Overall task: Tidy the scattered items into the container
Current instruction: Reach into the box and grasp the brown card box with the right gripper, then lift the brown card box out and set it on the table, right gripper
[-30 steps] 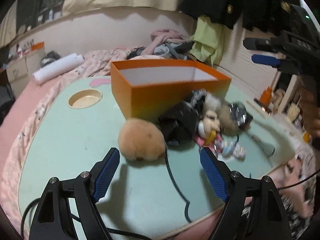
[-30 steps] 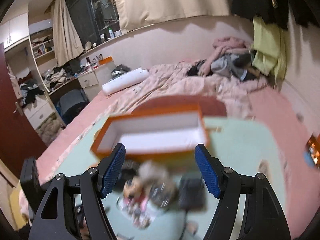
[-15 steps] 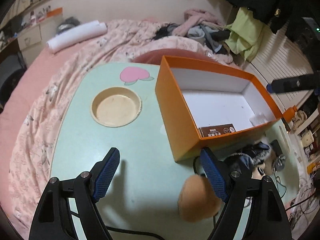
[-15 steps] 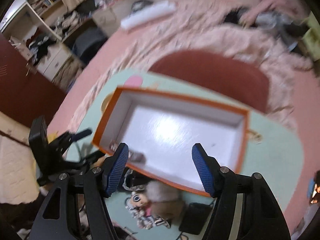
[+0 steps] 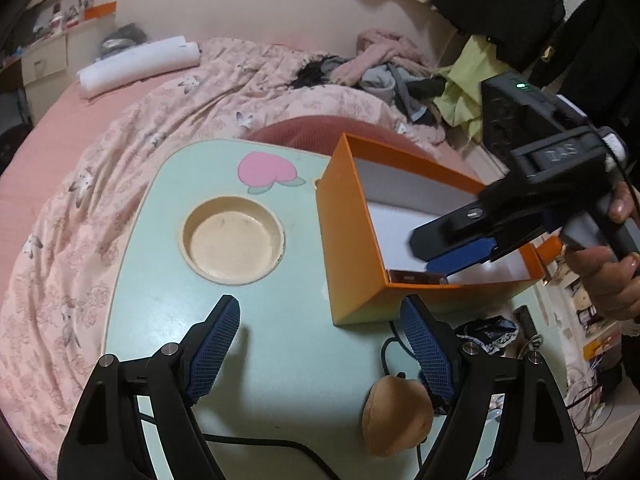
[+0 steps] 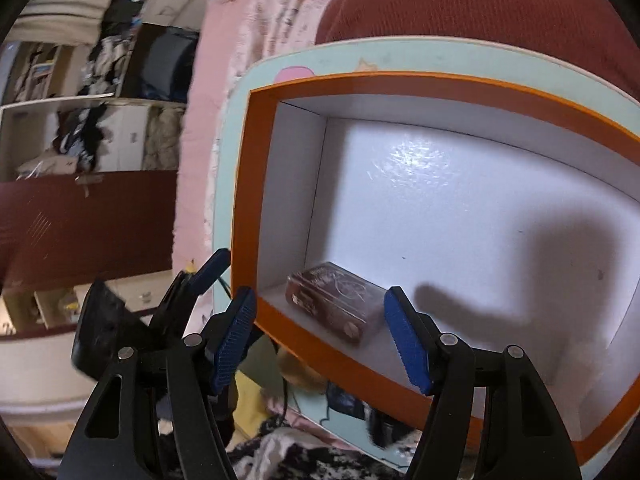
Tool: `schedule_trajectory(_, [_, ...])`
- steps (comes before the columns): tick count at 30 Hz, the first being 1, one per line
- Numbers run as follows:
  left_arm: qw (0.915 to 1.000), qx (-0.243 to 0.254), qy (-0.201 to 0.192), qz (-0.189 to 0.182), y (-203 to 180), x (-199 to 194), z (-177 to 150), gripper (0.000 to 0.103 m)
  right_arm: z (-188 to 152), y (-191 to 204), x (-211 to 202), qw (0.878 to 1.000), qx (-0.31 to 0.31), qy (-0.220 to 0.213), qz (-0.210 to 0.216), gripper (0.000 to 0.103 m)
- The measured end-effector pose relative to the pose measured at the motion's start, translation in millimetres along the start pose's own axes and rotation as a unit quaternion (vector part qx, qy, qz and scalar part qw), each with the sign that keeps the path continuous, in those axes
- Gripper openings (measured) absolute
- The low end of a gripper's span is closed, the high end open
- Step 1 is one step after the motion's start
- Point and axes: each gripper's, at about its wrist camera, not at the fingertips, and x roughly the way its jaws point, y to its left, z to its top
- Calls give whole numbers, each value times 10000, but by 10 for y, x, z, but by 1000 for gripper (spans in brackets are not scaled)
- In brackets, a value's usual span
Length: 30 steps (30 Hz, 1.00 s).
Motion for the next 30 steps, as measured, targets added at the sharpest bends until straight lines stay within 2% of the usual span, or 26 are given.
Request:
schedule_trajectory(6, [9998, -149, 26, -161, 57, 77, -6, 82, 48, 36, 202, 9961, 169, 103, -856, 67])
schedule_trajectory(9, [9993, -216, 30, -289, 73, 111, -24, 82, 38, 39, 202, 9942, 214, 93, -1053, 67])
schedule_trajectory(11, [9990, -285, 6, -339, 92, 122, -24, 82, 36, 49, 188, 9927, 274, 91, -1173, 54])
schedule_trajectory(12, [9988, -302, 12, -378, 99, 127, -27, 82, 37, 57, 190, 9922, 231, 131, -1217, 36])
schedule_trajectory(13, [9987, -310, 16, -394, 101, 130, -33, 82, 45, 61, 192, 9921, 217, 160, -1221, 22])
schedule_trajectory(18, [9987, -309, -3, -395, 94, 125, -38, 82, 25, 60, 115, 9936, 60, 56, -1125, 20])
schedule_trajectory(20, [9984, -344, -35, -448, 99, 95, -42, 82, -20, 15, 41, 9955, 24, -102, -945, 20])
schedule_trajectory(23, [9978, -388, -110, -531, 97, 28, -34, 82, -115, -8, -233, 9946, -229, -616, -804, 20])
schedule_trajectory(27, [9972, -407, -204, -591, 114, -71, 46, 82, -375, 142, -704, 9816, -821, -1509, -832, 20])
schedule_trajectory(30, [9977, -387, -302, -476, 135, -137, 140, 82, -719, 265, -812, 9721, -1234, -1788, -885, 20])
